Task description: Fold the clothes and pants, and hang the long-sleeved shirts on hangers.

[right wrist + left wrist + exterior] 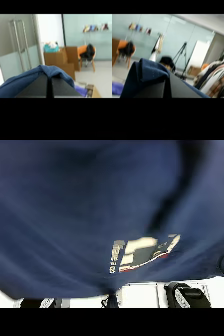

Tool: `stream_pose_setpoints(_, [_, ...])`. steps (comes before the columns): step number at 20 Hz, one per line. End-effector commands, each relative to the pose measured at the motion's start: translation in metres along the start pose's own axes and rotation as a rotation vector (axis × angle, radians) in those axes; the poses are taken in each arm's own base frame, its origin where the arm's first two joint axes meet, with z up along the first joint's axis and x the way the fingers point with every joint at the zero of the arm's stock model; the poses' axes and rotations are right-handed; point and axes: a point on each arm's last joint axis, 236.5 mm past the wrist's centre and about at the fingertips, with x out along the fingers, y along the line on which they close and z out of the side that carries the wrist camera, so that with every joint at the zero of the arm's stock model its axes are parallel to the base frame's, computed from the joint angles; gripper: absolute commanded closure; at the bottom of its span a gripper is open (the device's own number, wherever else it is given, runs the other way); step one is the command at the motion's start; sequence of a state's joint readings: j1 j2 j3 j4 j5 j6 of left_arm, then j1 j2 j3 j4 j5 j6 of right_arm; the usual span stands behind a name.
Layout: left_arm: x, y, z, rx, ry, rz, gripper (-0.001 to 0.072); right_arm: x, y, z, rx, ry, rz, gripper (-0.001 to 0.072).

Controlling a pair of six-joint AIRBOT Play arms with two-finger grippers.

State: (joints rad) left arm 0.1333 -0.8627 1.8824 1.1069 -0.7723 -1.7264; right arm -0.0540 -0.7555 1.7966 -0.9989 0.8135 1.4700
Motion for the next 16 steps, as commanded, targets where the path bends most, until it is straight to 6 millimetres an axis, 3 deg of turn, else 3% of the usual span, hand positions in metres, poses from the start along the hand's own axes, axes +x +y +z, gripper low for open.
stream_pose_setpoints(1, [0.071,0.081,-0.113,-0.087,0.291,0.126,0.0696,0.068,-0.052,-0.104,0.136,0.308,-0.045,0.0697])
stream_pose_setpoints(3, [0.097,0.131,-0.189,-0.148,0.447,0.204,0.0696,0.103,-0.09,-0.196,0.209,0.55,-0.079,0.0697])
stream_pose_setpoints(5, [0.112,0.182,-0.274,-0.211,0.604,0.289,0.0696,0.125,-0.126,-0.291,0.291,0.769,-0.112,0.0697])
stream_pose_setpoints(8, [0.114,0.247,-0.385,-0.291,0.773,0.402,0.0695,0.141,-0.175,-0.419,0.414,0.993,-0.181,0.0697])
stream_pose_setpoints(10, [0.114,0.286,-0.446,-0.33,0.833,0.468,0.0696,0.145,-0.201,-0.487,0.475,1.068,-0.223,0.0697])
stream_pose_setpoints(11, [0.116,0.3,-0.469,-0.348,0.848,0.49,0.0695,0.149,-0.214,-0.515,0.494,1.078,-0.249,0.0697])
stream_pose_setpoints(13, [0.122,0.317,-0.507,-0.413,0.872,0.51,0.0696,0.159,-0.231,-0.55,0.535,1.053,-0.283,0.0697])
stream_pose_setpoints(16, [0.139,0.323,-0.541,-0.473,0.899,0.498,0.0695,0.175,-0.251,-0.573,0.576,0.975,-0.324,0.0697])
